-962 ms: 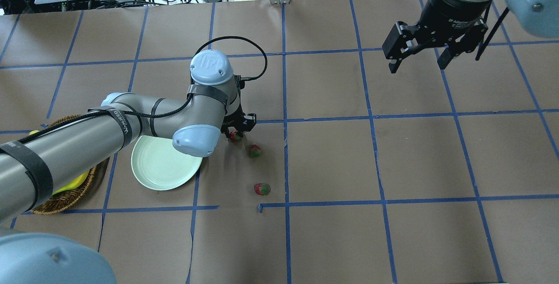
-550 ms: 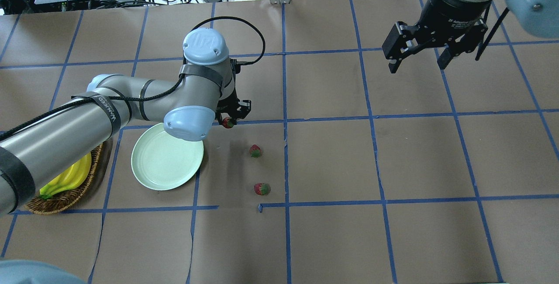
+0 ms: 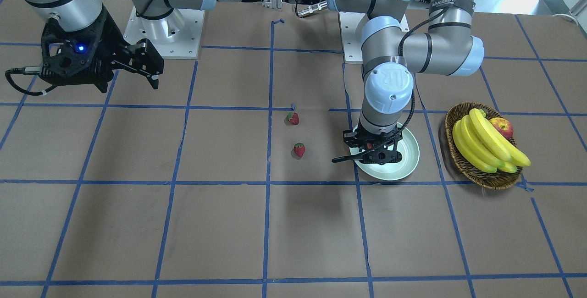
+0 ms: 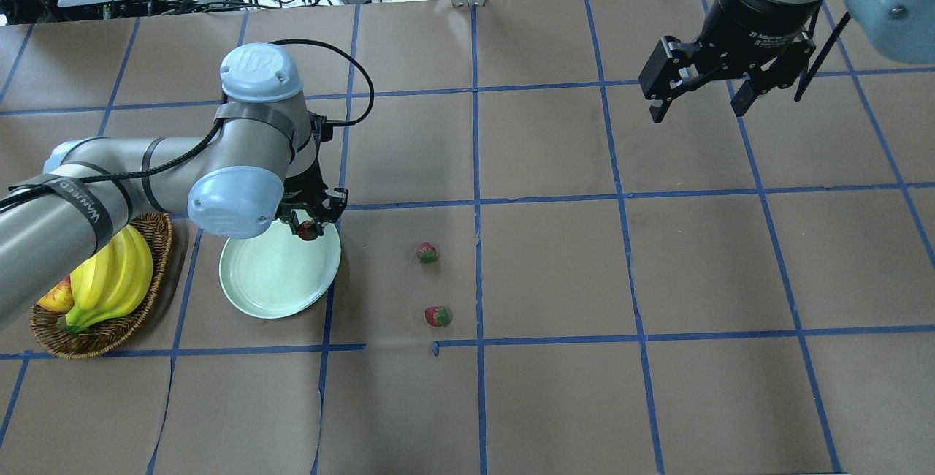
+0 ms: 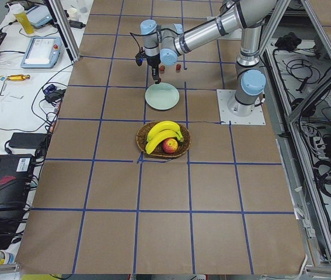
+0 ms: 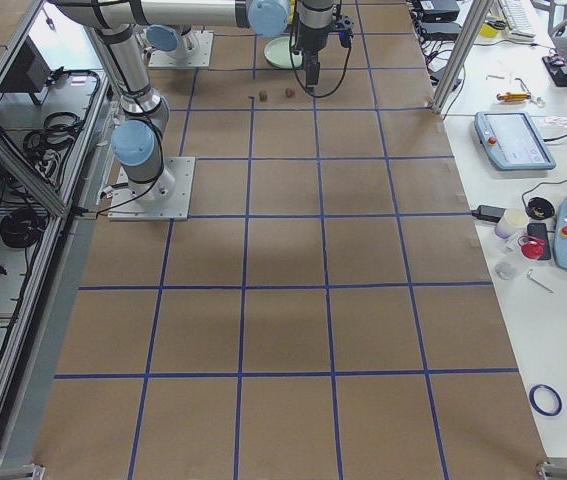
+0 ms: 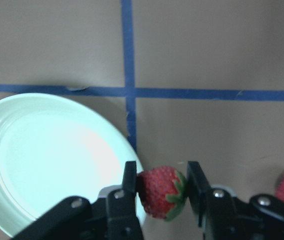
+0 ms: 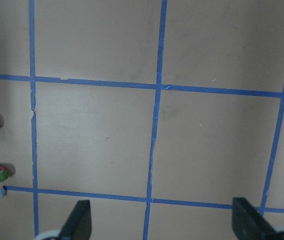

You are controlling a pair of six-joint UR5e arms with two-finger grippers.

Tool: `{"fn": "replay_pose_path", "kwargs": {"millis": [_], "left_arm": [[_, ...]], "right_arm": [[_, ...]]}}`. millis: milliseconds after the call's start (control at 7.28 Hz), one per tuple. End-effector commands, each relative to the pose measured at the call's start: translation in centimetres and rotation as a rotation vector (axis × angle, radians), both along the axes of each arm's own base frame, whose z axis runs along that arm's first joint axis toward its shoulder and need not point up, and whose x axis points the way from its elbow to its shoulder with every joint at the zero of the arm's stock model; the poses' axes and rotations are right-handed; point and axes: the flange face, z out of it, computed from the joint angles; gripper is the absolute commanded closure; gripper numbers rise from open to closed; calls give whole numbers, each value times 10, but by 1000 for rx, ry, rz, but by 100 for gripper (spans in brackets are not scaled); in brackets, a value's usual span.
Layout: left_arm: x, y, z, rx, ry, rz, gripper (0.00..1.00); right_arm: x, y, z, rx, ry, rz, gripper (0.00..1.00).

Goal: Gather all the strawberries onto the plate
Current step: 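Lower the strawberry onto the plate and open the left gripper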

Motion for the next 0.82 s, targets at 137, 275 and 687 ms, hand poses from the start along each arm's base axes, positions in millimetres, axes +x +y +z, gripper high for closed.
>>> {"fn": "replay_pose_path", "kwargs": {"millis": [137, 275, 687], "left_arm": [[16, 22, -30, -43, 13, -68, 44], [16, 20, -26, -53, 17, -74, 0], [-33, 7, 2, -137, 87, -20, 0]], "right_arm": [[0, 0, 0, 0, -1, 0, 0], [0, 0, 0, 0, -1, 0, 0], [0, 0, -1, 2, -3, 0, 0]]}}
